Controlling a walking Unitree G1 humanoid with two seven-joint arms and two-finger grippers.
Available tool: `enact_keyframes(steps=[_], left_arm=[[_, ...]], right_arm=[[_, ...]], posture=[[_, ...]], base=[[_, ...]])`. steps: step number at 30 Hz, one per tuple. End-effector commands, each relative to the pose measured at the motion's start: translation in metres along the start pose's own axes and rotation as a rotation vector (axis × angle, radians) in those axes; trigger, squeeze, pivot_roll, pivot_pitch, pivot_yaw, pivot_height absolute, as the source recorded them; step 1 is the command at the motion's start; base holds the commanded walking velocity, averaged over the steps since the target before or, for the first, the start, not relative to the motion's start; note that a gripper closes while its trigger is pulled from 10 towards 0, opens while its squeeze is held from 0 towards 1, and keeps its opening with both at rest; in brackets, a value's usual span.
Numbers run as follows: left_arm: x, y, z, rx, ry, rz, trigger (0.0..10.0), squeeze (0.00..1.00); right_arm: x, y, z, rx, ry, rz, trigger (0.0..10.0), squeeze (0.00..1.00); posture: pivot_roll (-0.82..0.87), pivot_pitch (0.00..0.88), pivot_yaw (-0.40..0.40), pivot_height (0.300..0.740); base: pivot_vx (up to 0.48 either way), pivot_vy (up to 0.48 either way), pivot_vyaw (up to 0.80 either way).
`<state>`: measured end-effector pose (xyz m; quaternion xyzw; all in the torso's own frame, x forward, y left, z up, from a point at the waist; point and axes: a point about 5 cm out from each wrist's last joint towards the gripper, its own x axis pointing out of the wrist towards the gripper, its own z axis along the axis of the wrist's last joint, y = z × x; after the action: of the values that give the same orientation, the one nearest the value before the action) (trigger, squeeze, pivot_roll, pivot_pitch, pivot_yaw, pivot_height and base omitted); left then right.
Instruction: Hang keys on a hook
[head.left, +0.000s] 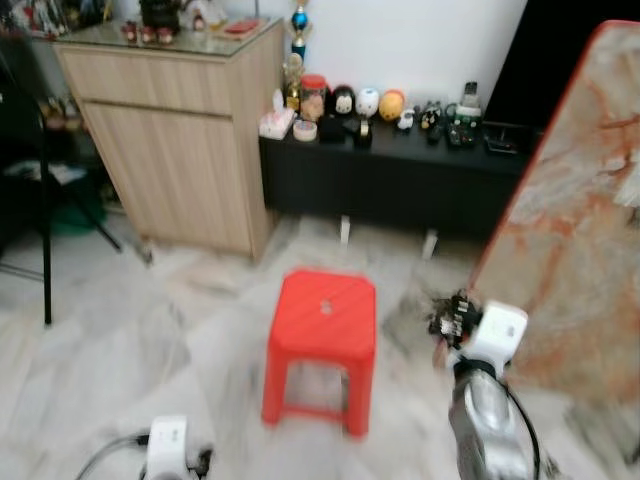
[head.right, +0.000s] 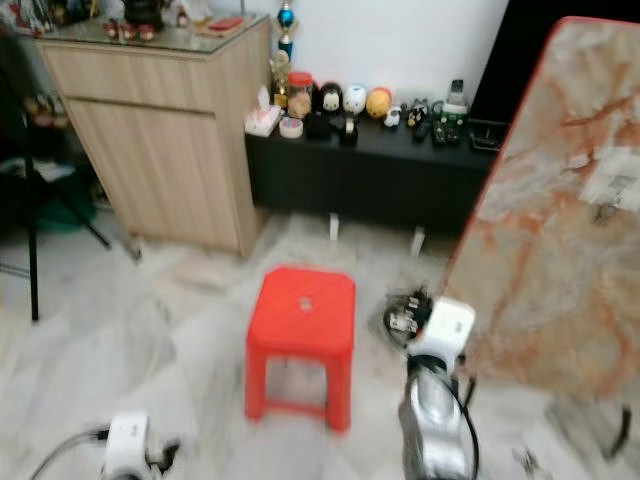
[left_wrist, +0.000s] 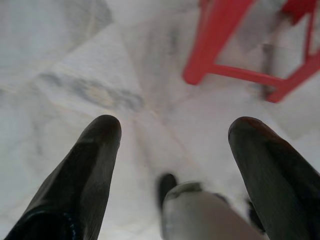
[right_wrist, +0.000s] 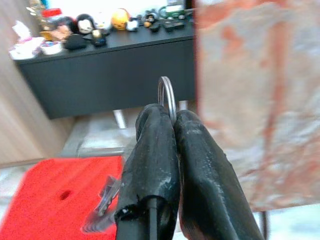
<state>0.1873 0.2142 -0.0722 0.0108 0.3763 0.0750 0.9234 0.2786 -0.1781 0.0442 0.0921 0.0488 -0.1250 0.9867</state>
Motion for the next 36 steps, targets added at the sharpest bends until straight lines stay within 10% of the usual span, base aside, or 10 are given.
enact_keyframes(steps=[1,36], left_arm=[[-0.0004,0.0075,-0.0001,0.019,0.003,0.017,10.0,0.0],[-0.0007,0.0038,-0.0016,0.016,0.004,0.021,10.0,0.0]], right_arm=[[0.0021,0.0056,0.0049,0.013,-0.021,0.011,10.0,0.0],[0.0036,0.0074,0.0065,0.015,-0.025,0.016,10.0,0.0]], posture=[[-0.02,0.0,-0.06,0.74],[-0.02,0.0,-0.066,0.74]], base=[[0.0,-0.364,0.0],[0.0,-0.293,-0.16]])
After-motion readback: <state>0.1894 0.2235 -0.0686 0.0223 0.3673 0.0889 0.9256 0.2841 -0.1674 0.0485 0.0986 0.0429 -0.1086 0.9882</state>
